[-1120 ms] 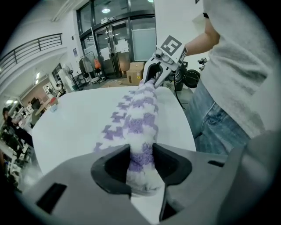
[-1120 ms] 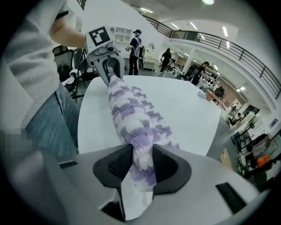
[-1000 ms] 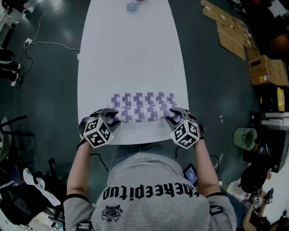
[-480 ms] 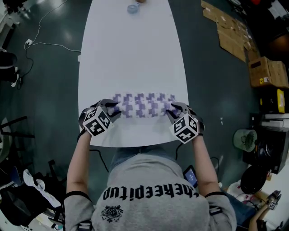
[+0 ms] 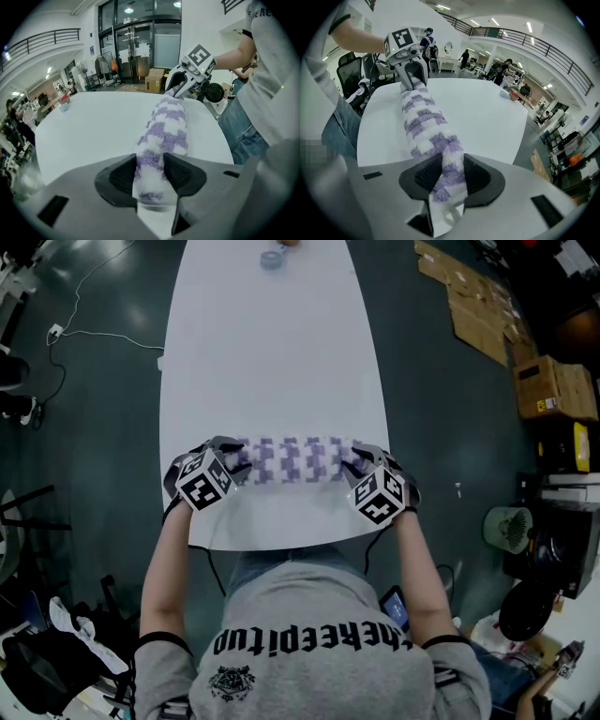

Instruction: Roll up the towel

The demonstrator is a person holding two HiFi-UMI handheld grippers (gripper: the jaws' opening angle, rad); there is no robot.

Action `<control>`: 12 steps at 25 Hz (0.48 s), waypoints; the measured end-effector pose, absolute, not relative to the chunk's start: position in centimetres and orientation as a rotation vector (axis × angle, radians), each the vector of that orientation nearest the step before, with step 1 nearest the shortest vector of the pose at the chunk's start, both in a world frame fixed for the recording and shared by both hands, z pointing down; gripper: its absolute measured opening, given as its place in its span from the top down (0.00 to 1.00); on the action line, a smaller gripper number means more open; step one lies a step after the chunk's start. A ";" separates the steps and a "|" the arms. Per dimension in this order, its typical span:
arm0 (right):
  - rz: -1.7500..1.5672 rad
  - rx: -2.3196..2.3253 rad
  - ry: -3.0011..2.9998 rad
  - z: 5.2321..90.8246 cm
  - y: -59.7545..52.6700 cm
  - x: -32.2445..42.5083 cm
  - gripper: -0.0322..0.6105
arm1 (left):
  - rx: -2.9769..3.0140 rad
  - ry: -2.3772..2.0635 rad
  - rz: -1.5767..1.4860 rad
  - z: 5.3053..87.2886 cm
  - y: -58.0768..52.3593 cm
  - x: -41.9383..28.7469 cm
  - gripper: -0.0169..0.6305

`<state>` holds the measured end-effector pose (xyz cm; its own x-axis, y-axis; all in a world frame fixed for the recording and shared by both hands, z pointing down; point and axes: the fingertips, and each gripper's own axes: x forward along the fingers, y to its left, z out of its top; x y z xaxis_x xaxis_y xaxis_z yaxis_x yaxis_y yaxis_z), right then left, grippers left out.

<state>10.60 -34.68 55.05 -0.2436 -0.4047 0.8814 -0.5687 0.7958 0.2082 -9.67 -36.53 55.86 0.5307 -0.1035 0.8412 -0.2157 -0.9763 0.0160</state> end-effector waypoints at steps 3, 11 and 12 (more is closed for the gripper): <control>0.201 0.773 -1.912 54.1 -34.8 10.8 0.75 | 2.762 -0.376 1.357 52.7 -37.0 -9.7 0.68; 0.158 0.874 -1.914 52.8 -34.8 11.5 0.73 | 2.881 -0.200 1.650 54.1 -30.9 -8.6 0.63; 0.137 0.886 -1.915 52.5 -34.9 11.1 0.73 | 2.847 -0.184 1.690 55.5 -30.7 -9.1 0.62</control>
<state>11.07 -34.86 52.48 -0.2505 -0.5206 0.8162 -0.6312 0.7271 0.2700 -9.06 -30.70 55.46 0.4784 -0.1830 0.8589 -0.0064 -0.9787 -0.2050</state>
